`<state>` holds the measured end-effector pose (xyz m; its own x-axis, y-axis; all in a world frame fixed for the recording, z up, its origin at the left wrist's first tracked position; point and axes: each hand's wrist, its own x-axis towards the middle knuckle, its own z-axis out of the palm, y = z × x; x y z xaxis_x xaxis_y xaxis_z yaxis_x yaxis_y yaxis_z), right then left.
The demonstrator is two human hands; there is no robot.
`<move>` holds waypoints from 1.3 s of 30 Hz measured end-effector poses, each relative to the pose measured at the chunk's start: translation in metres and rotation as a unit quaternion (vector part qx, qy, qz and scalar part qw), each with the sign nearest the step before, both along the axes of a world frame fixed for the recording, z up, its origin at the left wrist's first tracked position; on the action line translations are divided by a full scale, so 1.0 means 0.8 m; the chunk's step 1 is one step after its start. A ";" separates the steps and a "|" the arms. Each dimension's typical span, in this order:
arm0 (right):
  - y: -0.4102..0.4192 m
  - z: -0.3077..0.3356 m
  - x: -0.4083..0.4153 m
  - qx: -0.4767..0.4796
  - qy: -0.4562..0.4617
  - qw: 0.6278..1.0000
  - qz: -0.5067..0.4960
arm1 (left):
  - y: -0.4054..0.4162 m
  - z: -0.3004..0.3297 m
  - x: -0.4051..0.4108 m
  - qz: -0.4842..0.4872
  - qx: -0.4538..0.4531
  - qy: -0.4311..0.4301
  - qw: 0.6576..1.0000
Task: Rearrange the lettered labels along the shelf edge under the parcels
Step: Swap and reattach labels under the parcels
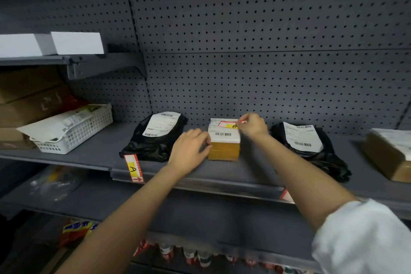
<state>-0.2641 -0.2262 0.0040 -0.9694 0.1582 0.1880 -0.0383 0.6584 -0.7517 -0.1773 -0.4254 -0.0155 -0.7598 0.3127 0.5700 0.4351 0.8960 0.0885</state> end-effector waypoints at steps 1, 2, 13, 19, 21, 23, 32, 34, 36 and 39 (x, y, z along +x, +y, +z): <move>0.003 0.006 0.005 -0.017 0.026 1.000 0.001 | -0.001 -0.008 0.005 -0.008 0.008 0.009 1.000; 0.005 0.013 0.012 -0.035 0.059 0.998 0.014 | -0.003 -0.017 0.011 -0.015 0.017 0.016 1.000; 0.005 0.027 0.149 0.134 0.099 0.940 0.299 | 0.000 -0.106 0.064 -0.084 -0.010 0.083 0.993; 0.009 -0.007 0.166 0.175 0.092 0.937 0.289 | -0.001 -0.117 0.060 -0.037 -0.006 0.044 0.998; 0.009 -0.015 0.167 0.174 0.106 0.939 0.279 | 0.003 -0.117 0.062 -0.025 -0.007 0.035 0.999; 0.007 -0.021 0.168 0.159 0.122 0.943 0.265 | 0.005 -0.118 0.064 -0.018 -0.004 0.028 0.999; -0.008 -0.038 0.169 0.207 0.119 0.938 0.253 | 0.004 -0.122 0.074 -0.025 0.052 -0.008 0.998; -0.014 -0.051 0.170 0.268 0.091 0.921 0.267 | 0.003 -0.117 0.073 -0.027 0.068 -0.021 0.997; -0.018 -0.061 0.173 0.294 0.089 0.910 0.279 | -0.001 -0.109 0.071 -0.032 0.078 -0.028 0.996; -0.011 -0.058 0.184 0.308 0.140 0.906 0.254 | -0.001 -0.090 0.073 -0.045 0.066 -0.022 0.997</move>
